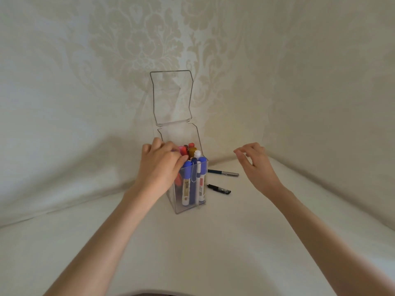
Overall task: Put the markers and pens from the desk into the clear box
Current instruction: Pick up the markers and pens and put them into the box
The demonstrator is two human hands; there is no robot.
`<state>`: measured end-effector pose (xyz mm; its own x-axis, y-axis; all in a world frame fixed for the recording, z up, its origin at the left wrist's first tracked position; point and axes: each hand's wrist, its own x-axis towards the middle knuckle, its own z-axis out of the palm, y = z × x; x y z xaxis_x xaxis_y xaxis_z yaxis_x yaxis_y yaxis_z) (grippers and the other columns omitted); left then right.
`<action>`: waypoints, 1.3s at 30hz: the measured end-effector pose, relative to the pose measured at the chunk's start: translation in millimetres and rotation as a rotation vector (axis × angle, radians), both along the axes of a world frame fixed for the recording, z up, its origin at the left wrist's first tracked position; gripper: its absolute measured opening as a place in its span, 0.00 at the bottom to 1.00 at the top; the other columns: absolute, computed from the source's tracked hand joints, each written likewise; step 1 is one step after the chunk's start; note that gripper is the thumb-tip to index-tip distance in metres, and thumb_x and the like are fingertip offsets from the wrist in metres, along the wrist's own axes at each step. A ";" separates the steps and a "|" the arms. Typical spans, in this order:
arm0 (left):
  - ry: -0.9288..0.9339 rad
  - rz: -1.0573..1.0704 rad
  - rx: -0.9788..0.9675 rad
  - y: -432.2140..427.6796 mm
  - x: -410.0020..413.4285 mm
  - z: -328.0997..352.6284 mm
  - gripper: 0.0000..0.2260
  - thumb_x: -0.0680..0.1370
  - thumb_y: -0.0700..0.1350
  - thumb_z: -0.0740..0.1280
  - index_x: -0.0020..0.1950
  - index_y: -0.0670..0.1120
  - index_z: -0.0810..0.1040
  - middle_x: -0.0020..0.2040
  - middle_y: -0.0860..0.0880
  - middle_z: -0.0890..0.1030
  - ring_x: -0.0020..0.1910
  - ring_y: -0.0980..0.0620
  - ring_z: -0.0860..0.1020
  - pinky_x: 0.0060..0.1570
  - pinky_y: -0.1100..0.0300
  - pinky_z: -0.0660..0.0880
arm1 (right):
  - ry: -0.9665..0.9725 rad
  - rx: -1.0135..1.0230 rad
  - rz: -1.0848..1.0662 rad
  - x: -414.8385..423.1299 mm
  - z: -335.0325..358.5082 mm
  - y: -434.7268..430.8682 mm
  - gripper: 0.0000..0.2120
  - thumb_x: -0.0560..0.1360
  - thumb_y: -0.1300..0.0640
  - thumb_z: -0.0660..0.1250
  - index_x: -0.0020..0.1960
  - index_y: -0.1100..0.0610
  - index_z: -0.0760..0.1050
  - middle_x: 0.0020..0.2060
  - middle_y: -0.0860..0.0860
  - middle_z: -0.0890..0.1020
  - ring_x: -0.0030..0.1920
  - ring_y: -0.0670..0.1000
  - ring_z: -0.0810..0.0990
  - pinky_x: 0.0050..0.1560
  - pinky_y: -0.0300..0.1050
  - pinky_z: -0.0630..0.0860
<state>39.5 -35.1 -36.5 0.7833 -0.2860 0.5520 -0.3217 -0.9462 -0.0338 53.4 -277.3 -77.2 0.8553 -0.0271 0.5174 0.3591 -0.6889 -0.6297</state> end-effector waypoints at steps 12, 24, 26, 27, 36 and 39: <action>0.431 -0.344 -0.399 -94.4 -13.2 -96.9 0.18 0.79 0.38 0.56 0.69 0.49 0.67 0.73 0.53 0.64 0.67 0.54 0.68 0.66 0.60 0.66 | 0.457 -0.324 -0.072 55.5 -69.4 -26.6 0.17 0.78 0.52 0.59 0.65 0.55 0.70 0.60 0.55 0.70 0.61 0.56 0.70 0.59 0.49 0.70; 0.471 -0.234 0.039 -108.1 4.5 -98.9 0.21 0.73 0.29 0.59 0.64 0.43 0.68 0.60 0.44 0.71 0.53 0.44 0.74 0.43 0.52 0.73 | 0.401 0.336 -0.029 32.1 -70.6 -57.8 0.01 0.75 0.58 0.65 0.44 0.55 0.73 0.42 0.50 0.78 0.41 0.48 0.75 0.38 0.38 0.69; 0.428 -0.290 0.151 -108.1 5.6 -96.4 0.18 0.73 0.31 0.62 0.62 0.42 0.70 0.57 0.44 0.71 0.49 0.45 0.75 0.38 0.54 0.71 | 0.353 0.623 0.029 21.9 -64.4 -60.7 0.01 0.76 0.61 0.63 0.46 0.57 0.71 0.44 0.52 0.80 0.44 0.51 0.79 0.42 0.40 0.74; 0.385 -0.330 0.194 -108.4 5.0 -94.7 0.17 0.74 0.33 0.63 0.62 0.43 0.71 0.57 0.45 0.72 0.48 0.46 0.75 0.38 0.55 0.70 | 0.317 0.737 0.056 16.6 -59.9 -61.4 0.01 0.77 0.62 0.61 0.46 0.58 0.69 0.46 0.54 0.81 0.46 0.52 0.81 0.44 0.41 0.76; -0.035 -0.516 -0.637 -81.5 -27.4 -56.4 0.10 0.79 0.47 0.59 0.58 0.48 0.74 0.46 0.54 0.78 0.43 0.55 0.76 0.41 0.57 0.76 | 0.036 0.949 0.181 -4.6 1.8 -42.8 0.06 0.80 0.61 0.54 0.48 0.53 0.67 0.45 0.55 0.81 0.43 0.50 0.82 0.44 0.44 0.78; -0.106 -0.539 -0.889 -61.7 -35.9 -26.5 0.10 0.78 0.46 0.60 0.58 0.46 0.73 0.46 0.50 0.78 0.43 0.53 0.78 0.43 0.53 0.78 | -0.046 0.858 0.259 -11.2 24.8 -23.2 0.06 0.80 0.61 0.54 0.49 0.52 0.67 0.45 0.54 0.81 0.47 0.53 0.81 0.43 0.43 0.77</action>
